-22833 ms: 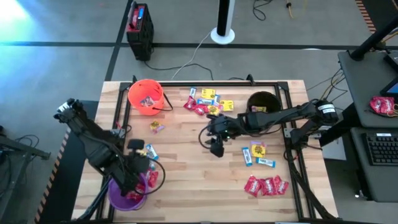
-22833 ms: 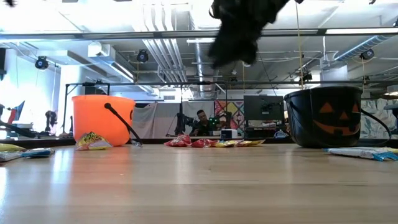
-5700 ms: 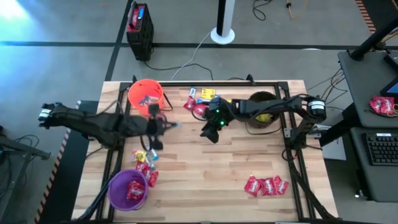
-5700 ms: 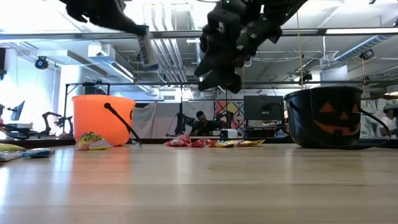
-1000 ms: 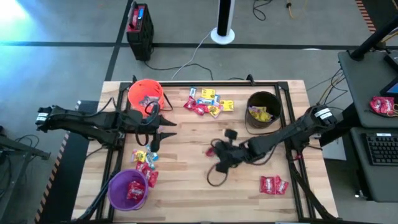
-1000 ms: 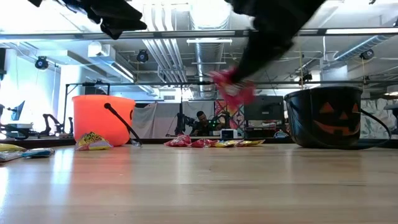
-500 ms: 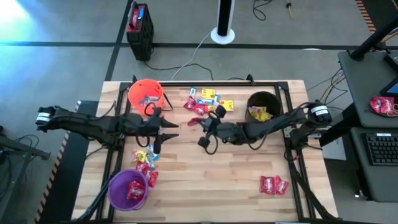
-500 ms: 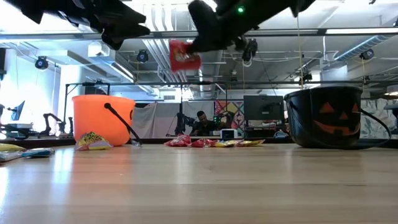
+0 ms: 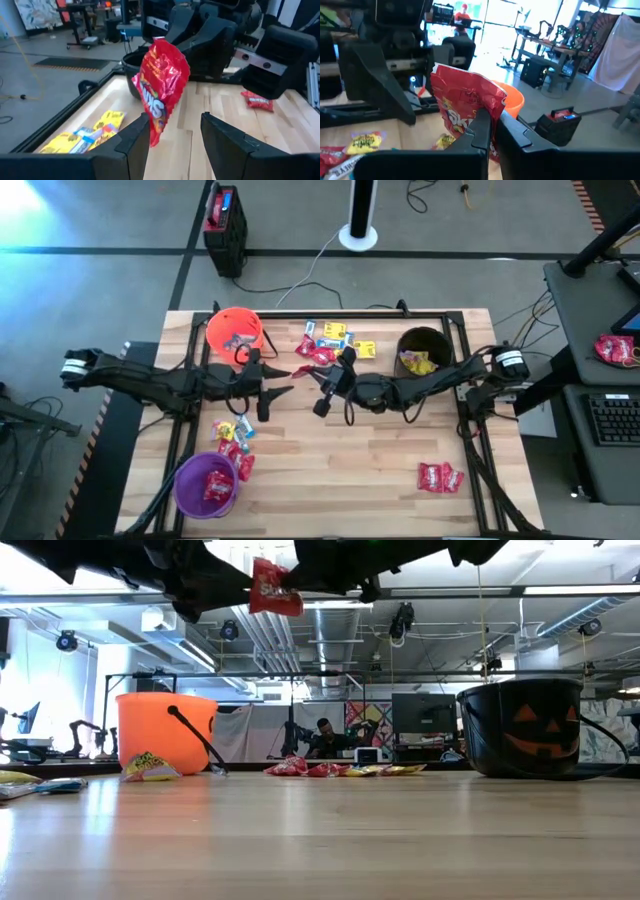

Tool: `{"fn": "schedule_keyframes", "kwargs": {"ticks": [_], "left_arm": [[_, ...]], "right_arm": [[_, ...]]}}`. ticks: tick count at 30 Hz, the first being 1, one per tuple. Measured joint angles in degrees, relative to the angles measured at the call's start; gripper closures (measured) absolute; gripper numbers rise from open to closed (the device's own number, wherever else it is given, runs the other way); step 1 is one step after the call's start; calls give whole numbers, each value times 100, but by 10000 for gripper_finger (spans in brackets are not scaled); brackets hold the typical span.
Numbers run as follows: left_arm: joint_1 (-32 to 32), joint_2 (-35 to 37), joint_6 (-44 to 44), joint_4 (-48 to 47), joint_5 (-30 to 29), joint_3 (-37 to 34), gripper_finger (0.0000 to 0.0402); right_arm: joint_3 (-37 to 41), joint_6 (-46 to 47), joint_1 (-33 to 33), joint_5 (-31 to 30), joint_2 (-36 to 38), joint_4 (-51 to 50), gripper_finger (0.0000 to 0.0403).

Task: Sort candy by brand, put in halloween buckets
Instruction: Put the red candy into the purple bucket

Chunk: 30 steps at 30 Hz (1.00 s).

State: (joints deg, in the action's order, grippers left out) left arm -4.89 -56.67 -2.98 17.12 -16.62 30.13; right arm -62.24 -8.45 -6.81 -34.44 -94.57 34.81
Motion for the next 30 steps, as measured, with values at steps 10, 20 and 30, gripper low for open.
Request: {"fn": "schedule_keyframes", "kwargs": {"ticks": [10,20,30], "left_arm": [[4,-587,263,809,-338,2,270],[0,-595,325,790,-387,2,398],[-70,-134,-272,-462,281,293,401]], "right_arm": [[0,11,-2,191,-17,29,390],[0,221,-4,279,-4,-25,374],[0,979,-7,322,583,-1056,247]]}}
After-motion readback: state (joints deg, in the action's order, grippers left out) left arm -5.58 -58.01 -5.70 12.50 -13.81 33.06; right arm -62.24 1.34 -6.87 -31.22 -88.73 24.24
